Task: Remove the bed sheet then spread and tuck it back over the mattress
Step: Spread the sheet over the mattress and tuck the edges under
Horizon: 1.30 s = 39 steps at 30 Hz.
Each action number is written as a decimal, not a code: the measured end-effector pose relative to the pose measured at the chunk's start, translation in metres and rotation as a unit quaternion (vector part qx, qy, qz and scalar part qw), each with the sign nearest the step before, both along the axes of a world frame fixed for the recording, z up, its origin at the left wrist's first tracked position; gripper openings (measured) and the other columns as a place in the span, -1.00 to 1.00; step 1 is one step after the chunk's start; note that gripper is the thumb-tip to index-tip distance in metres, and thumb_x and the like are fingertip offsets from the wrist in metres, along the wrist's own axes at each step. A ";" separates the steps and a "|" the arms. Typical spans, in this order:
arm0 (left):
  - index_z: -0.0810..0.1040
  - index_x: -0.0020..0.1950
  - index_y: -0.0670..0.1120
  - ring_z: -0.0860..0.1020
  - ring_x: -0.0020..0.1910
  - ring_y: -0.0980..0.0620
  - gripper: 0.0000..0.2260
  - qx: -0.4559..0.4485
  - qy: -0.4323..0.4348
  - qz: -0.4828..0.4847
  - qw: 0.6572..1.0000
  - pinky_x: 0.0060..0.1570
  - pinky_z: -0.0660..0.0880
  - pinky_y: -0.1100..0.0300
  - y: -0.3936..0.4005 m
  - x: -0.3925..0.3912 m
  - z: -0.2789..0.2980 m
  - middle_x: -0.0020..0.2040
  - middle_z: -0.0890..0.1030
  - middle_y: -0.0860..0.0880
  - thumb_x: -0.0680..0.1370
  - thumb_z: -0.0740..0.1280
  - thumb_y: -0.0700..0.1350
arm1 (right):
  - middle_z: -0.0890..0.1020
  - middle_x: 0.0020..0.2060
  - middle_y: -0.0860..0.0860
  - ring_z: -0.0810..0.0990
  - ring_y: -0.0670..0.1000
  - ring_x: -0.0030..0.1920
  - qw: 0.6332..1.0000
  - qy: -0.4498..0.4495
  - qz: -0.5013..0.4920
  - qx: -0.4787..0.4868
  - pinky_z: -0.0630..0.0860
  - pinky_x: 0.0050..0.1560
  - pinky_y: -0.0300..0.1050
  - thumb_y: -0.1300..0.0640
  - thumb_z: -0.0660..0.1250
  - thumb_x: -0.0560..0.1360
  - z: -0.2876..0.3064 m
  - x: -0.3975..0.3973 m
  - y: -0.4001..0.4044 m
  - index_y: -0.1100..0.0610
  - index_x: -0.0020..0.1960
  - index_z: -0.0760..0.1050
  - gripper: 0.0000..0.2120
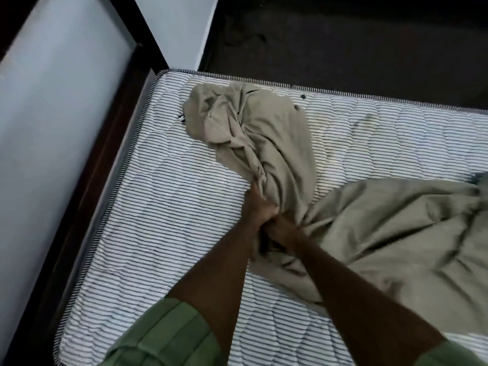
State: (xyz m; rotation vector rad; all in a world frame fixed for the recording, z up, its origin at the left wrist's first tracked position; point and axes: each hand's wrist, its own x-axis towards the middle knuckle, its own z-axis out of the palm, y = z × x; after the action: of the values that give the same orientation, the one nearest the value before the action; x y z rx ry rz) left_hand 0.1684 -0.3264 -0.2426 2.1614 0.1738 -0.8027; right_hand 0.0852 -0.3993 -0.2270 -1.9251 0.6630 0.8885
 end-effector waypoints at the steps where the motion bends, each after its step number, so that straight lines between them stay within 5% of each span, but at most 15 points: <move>1: 0.27 0.58 0.06 0.54 0.30 -0.22 -0.19 0.035 -0.026 -0.005 0.999 0.26 0.52 -0.04 0.005 0.000 0.000 0.29 0.55 -0.18 0.35 0.45 -0.03 | 0.65 0.14 0.26 0.64 0.25 0.13 0.998 -0.014 -0.035 0.060 0.57 0.12 0.07 0.20 0.27 0.66 -0.002 -0.003 0.016 0.27 0.31 0.53 -0.73; 5: 0.31 0.54 -0.02 0.51 0.26 -0.25 -0.44 0.138 -0.116 0.009 0.984 0.22 0.46 -0.12 0.027 -0.016 0.007 0.27 0.49 -0.19 0.56 0.36 -0.01 | 0.71 -0.13 0.20 0.67 0.16 -0.10 0.980 -0.188 -0.060 -0.001 0.50 -0.11 -0.05 0.18 0.39 0.48 -0.003 -0.017 0.030 0.23 0.02 0.63 -0.84; 10: 0.34 0.50 -0.18 0.49 0.26 -0.23 -0.37 0.260 -0.200 0.010 0.945 0.23 0.35 -0.12 0.036 -0.081 0.007 0.30 0.51 -0.19 0.55 0.31 0.17 | 0.56 0.02 0.16 0.52 0.17 0.05 0.912 -0.346 -0.020 -0.219 0.45 0.02 0.02 0.05 0.49 0.44 -0.003 -0.050 -0.017 0.17 0.06 0.53 -0.71; 13: 0.29 0.54 -0.15 0.36 0.43 -0.19 -0.21 0.310 -0.231 0.007 0.922 0.38 0.25 -0.13 0.030 -0.129 0.010 0.44 0.42 -0.18 0.42 0.28 0.25 | 0.53 0.22 0.17 0.49 0.25 0.25 0.896 -0.309 0.060 -0.315 0.44 0.25 0.15 -0.21 0.34 0.45 -0.011 -0.074 -0.058 0.17 0.26 0.46 -0.45; 16: 0.19 0.61 -0.18 0.23 0.54 -0.23 -0.18 0.316 -0.224 0.013 0.922 0.52 0.09 -0.19 0.015 -0.167 0.019 0.58 0.26 -0.22 0.44 0.31 0.16 | 0.43 0.47 0.12 0.27 0.19 0.54 0.891 -0.200 0.173 -0.369 -0.03 0.57 0.28 -0.49 0.12 0.42 -0.010 -0.091 -0.095 0.14 0.54 0.29 -0.08; 18: 0.24 0.60 -0.11 0.24 0.56 -0.20 -0.26 0.282 -0.294 -0.099 0.908 0.50 0.08 -0.19 0.000 -0.190 0.021 0.60 0.27 -0.17 0.47 0.34 0.09 | 0.46 0.47 0.11 0.24 0.15 0.58 0.874 -0.140 0.231 -0.405 -0.30 0.57 0.27 -0.59 -0.04 0.40 -0.011 -0.098 -0.110 0.16 0.56 0.30 0.03; 19: 0.30 0.58 -0.08 0.27 0.54 -0.18 -0.30 0.258 -0.333 -0.173 0.890 0.47 0.13 -0.17 -0.006 -0.200 0.019 0.58 0.31 -0.15 0.46 0.35 0.09 | 0.52 0.41 0.10 0.31 0.14 0.54 0.867 -0.109 0.260 -0.412 -0.24 0.58 0.26 -0.58 -0.11 0.41 -0.008 -0.101 -0.114 0.13 0.52 0.37 0.01; 22: 0.43 0.50 -0.06 0.46 0.36 -0.13 -0.30 0.250 -0.333 -0.252 0.874 0.30 0.33 -0.10 -0.022 -0.223 0.013 0.43 0.50 -0.10 0.39 0.39 0.15 | 0.57 0.36 0.02 0.48 0.11 0.42 0.871 -0.011 0.310 -0.381 0.32 0.44 0.16 -0.32 0.01 0.59 0.008 -0.119 -0.110 -0.06 0.45 0.47 -0.41; 25: 0.45 0.45 0.00 0.45 0.31 -0.14 -0.42 0.289 -0.213 -0.218 0.908 0.25 0.36 -0.09 -0.032 -0.243 0.018 0.32 0.52 -0.06 0.43 0.42 0.05 | 0.54 0.40 0.03 0.49 0.13 0.43 0.934 0.080 0.249 -0.242 0.46 0.36 0.05 0.00 0.23 0.65 0.022 -0.162 -0.081 0.04 0.49 0.44 -0.57; 26: 0.48 0.41 0.01 0.43 0.33 -0.15 -0.55 0.293 -0.182 -0.205 0.916 0.29 0.32 -0.11 -0.032 -0.249 0.017 0.32 0.51 -0.06 0.52 0.36 -0.01 | 0.62 0.29 0.06 0.59 0.11 0.33 0.963 0.114 0.201 -0.138 0.54 0.29 -0.01 0.09 0.24 0.66 0.029 -0.180 -0.069 0.15 0.42 0.48 -0.64; 28: 0.53 0.33 0.00 0.40 0.34 -0.14 -0.70 0.301 -0.156 -0.188 0.922 0.36 0.28 -0.11 -0.028 -0.261 0.013 0.32 0.51 -0.06 0.61 0.24 -0.09 | 0.71 -0.26 0.10 0.73 0.00 -0.23 0.988 0.127 0.046 0.069 0.65 -0.22 -0.17 0.23 0.18 0.69 0.037 -0.216 -0.049 0.31 0.05 0.54 -0.80; 30: 0.53 0.33 0.01 0.38 0.37 -0.14 -0.69 0.312 -0.158 -0.164 0.922 0.38 0.29 -0.09 -0.019 -0.274 0.012 0.35 0.50 -0.05 0.59 0.24 -0.09 | 0.60 -0.43 0.04 0.59 -0.06 -0.46 0.991 0.089 -0.032 0.098 0.53 -0.43 -0.19 0.21 0.19 0.67 0.039 -0.244 -0.037 0.22 -0.10 0.53 -0.78; 34: 0.38 0.46 -0.06 0.31 0.48 -0.20 -0.46 0.355 -0.165 -0.039 0.919 0.37 0.25 -0.16 -0.018 -0.299 0.031 0.55 0.31 -0.14 0.51 0.31 0.09 | 0.65 0.04 0.15 0.61 0.20 0.11 0.971 -0.114 0.053 -0.205 0.50 0.08 0.13 -0.09 0.30 0.48 0.019 -0.277 -0.051 0.09 0.07 0.59 -0.69; 37: 0.14 0.61 -0.16 0.26 0.52 -0.27 -0.17 0.311 -0.042 0.151 0.937 0.36 0.29 -0.25 -0.028 -0.322 0.044 0.60 0.20 -0.22 0.49 0.36 0.21 | 0.28 0.56 0.17 0.12 0.25 0.60 0.922 -0.037 0.157 -0.351 0.02 0.48 0.26 -0.31 0.23 0.51 0.020 -0.298 -0.088 0.08 0.58 0.23 -0.23; 39: -0.01 0.65 -0.09 0.32 0.49 -0.28 -0.01 0.248 0.033 0.197 0.948 0.34 0.38 -0.24 -0.030 -0.345 0.041 0.56 0.25 -0.22 0.42 0.49 0.20 | 0.24 0.57 0.21 0.17 0.27 0.57 0.906 0.003 0.195 -0.375 -0.05 0.49 0.31 -0.33 0.16 0.53 0.030 -0.316 -0.100 0.09 0.61 0.12 -0.20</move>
State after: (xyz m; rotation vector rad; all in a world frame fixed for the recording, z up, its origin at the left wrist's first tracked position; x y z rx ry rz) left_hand -0.1764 -0.3568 -0.2017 2.4409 0.8952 -0.6408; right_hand -0.2303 -0.4990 -0.1967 -2.8215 0.6932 0.9596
